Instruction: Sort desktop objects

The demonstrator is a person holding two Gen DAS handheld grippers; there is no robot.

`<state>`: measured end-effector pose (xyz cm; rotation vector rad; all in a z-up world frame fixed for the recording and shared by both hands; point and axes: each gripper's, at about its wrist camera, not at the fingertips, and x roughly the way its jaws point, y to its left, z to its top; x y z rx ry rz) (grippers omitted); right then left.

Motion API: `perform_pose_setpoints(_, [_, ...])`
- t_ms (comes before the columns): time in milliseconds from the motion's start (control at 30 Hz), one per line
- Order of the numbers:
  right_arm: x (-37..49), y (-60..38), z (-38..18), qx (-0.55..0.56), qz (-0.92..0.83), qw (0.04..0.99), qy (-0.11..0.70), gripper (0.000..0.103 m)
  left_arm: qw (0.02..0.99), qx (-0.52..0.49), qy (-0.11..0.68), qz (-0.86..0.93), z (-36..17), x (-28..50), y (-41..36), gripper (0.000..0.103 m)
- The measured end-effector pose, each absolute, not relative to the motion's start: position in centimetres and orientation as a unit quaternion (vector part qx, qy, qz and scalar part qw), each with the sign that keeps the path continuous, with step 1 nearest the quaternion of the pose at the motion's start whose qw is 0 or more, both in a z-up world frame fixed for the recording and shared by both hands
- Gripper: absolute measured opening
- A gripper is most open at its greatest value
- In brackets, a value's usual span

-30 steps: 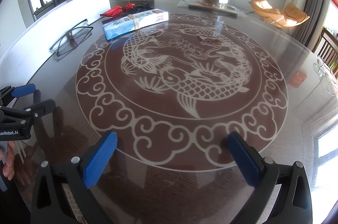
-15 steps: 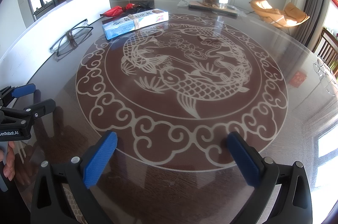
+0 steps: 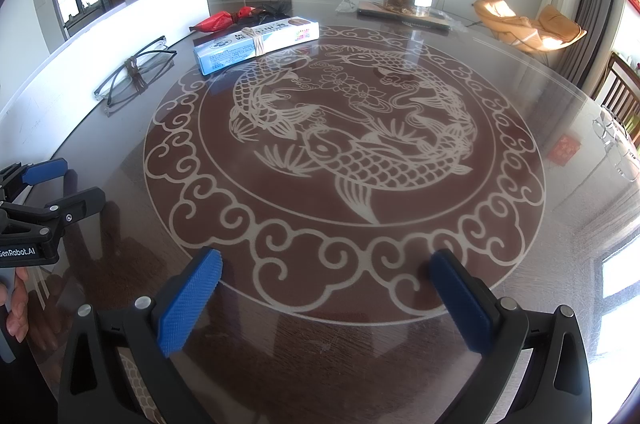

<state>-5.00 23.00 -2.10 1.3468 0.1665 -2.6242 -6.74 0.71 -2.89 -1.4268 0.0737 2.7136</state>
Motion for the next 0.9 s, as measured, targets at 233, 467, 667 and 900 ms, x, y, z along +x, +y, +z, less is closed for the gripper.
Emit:
perform_pose_setpoints(233, [-5.02,23.0,-2.11,0.454,-0.884,0.093,0.056,0.103,0.037,-0.465,0.024,0.884,-2.89,-6.71,0.69,0.103])
perform_pose_setpoints(467, [-5.03,22.99,-2.11,0.454,-0.884,0.093,0.056,0.103,0.037,-0.465,0.024,0.884,-2.89,-6.68,0.67,0.103])
perform_pose_setpoints(667, [-5.04,22.99,-2.12,0.454,-0.884,0.093,0.056,0.103,0.037,-0.465,0.024,0.884,-2.89,-6.63,0.67,0.103])
perform_pose_setpoints(900, [-5.28,23.05,-2.06,0.453,-0.885,0.099,0.051,0.103,0.028,-0.465,0.018,0.884,-2.82,-6.34,0.26,0.103])
